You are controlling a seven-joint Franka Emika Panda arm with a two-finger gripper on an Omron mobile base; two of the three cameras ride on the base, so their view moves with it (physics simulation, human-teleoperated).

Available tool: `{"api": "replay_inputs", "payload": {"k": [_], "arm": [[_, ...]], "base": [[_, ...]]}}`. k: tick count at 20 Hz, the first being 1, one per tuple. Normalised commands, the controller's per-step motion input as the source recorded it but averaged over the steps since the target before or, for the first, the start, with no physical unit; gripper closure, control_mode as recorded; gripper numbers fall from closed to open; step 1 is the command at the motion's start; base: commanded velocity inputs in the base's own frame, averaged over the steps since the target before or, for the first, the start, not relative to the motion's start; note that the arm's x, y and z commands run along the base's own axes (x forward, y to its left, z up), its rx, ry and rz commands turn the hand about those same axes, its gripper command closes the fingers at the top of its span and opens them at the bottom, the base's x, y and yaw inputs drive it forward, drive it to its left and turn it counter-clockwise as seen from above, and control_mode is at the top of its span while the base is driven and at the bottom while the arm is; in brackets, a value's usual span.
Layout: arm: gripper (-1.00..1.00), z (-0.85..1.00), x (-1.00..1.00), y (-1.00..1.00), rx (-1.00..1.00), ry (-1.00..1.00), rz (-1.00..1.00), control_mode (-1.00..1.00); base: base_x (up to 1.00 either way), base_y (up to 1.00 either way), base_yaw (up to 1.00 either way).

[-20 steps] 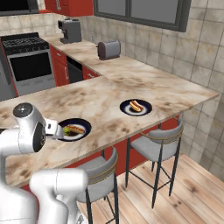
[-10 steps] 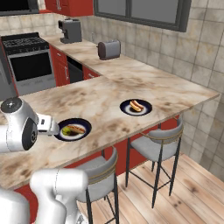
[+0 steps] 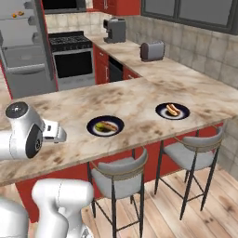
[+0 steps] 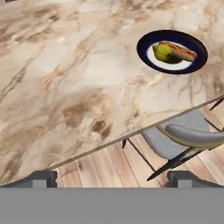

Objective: Pick up the pear and tangerine from the fridge and place one fruit on each plate on the dining counter.

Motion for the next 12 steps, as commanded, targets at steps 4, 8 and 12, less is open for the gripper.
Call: {"api": "replay_inputs", "payload": {"k": [4,8,12], "arm": [[-1.00,0.00,0.00,0.00,0.00,0.00,0.00,1.00],[-1.00,0.00,0.00,0.00,0.00,0.00,0.00,1.00],[-1.00,0.00,0.00,0.00,0.00,0.00,0.00,1.00]], "base": [[-0.47,0.70,0.41],[-0.35,0.90,0.17],[-0.24,0.94,0.05]]}}
